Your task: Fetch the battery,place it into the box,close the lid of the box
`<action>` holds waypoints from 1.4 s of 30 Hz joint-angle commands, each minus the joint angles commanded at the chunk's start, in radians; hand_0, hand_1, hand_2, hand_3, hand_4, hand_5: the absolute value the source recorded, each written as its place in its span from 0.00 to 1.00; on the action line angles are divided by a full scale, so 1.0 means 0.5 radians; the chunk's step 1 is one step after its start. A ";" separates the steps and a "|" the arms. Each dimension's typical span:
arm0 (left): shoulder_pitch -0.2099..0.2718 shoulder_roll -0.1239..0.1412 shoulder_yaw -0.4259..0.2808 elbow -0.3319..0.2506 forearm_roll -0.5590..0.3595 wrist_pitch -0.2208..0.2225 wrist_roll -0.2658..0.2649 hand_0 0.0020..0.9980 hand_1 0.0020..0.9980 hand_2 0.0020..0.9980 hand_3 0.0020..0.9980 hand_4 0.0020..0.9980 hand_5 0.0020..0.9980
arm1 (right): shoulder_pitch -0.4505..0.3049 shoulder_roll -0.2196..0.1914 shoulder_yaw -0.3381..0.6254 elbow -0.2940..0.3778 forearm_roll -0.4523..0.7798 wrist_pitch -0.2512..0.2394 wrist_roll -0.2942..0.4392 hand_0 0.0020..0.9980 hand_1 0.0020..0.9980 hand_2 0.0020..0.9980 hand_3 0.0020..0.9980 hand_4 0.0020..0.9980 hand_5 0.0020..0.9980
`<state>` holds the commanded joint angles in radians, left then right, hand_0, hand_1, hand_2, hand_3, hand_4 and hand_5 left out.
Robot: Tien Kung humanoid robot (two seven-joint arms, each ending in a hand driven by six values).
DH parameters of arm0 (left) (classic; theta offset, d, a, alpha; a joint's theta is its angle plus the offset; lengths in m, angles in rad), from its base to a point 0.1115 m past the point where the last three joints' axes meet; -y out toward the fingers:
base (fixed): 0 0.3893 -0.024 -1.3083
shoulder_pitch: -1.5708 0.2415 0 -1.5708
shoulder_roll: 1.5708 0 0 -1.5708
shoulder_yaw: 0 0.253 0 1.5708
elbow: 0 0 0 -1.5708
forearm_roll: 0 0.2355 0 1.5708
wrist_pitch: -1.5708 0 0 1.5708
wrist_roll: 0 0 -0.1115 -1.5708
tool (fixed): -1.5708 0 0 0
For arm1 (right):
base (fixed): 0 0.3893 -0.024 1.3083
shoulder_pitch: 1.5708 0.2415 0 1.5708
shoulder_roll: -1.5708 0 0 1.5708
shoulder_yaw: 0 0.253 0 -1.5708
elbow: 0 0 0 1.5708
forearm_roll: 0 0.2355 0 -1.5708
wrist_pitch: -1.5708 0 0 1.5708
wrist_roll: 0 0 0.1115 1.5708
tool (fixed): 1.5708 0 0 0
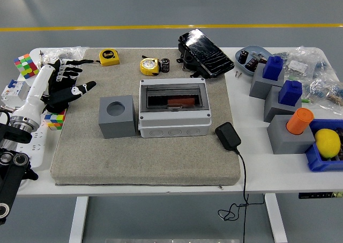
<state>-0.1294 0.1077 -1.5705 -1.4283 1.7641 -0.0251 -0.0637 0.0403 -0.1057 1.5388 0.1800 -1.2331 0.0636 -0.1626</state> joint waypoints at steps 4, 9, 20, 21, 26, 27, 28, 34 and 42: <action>0.005 -0.003 0.003 0.000 0.003 -0.006 0.003 0.56 0.67 0.66 0.71 1.00 0.41 | -0.005 0.000 0.012 0.000 -0.009 -0.002 -0.003 0.79 0.76 0.76 0.78 1.00 0.68; 0.020 -0.007 0.002 -0.002 0.011 -0.015 0.010 0.56 0.67 0.66 0.71 1.00 0.41 | -0.018 0.006 0.054 0.000 -0.030 -0.005 -0.012 0.79 0.76 0.76 0.78 1.00 0.68; 0.047 -0.001 -0.023 0.004 0.007 -0.012 -0.001 0.56 0.67 0.66 0.71 1.00 0.41 | -0.026 0.021 0.051 0.000 -0.028 -0.002 -0.006 0.79 0.76 0.76 0.78 1.00 0.68; 0.047 -0.002 -0.020 0.004 0.005 -0.012 -0.002 0.56 0.67 0.66 0.71 1.00 0.41 | -0.026 0.020 0.055 0.000 -0.029 -0.003 -0.006 0.79 0.76 0.76 0.78 1.00 0.68; 0.054 0.001 -0.010 0.008 0.001 -0.010 -0.008 0.56 0.67 0.66 0.71 1.00 0.41 | -0.025 0.013 0.061 0.000 -0.033 -0.006 -0.006 0.79 0.76 0.76 0.77 1.00 0.68; 0.056 0.002 -0.009 0.009 0.000 -0.008 -0.010 0.56 0.67 0.66 0.71 1.00 0.41 | -0.025 0.013 0.064 0.000 -0.035 -0.006 -0.006 0.79 0.76 0.76 0.77 1.00 0.68; 0.057 0.003 -0.007 0.010 0.000 -0.008 -0.011 0.56 0.67 0.66 0.71 1.00 0.41 | -0.026 0.013 0.063 0.000 -0.033 -0.007 -0.005 0.79 0.76 0.76 0.77 1.00 0.68; 0.062 -0.006 0.006 0.031 -0.007 -0.002 -0.024 0.56 0.67 0.66 0.71 1.00 0.40 | -0.025 0.011 0.046 0.000 -0.020 -0.007 0.000 0.79 0.76 0.76 0.77 1.00 0.68; 0.023 -0.020 0.041 0.053 -0.007 -0.004 -0.034 0.56 0.67 0.66 0.71 1.00 0.40 | -0.035 0.007 0.078 0.000 -0.045 -0.008 -0.010 0.79 0.76 0.76 0.77 1.00 0.68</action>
<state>-0.1177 0.0975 -1.5498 -1.4017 1.7606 -0.0270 -0.0808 0.0227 -0.1022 1.5779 0.1800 -1.2556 0.0594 -0.1678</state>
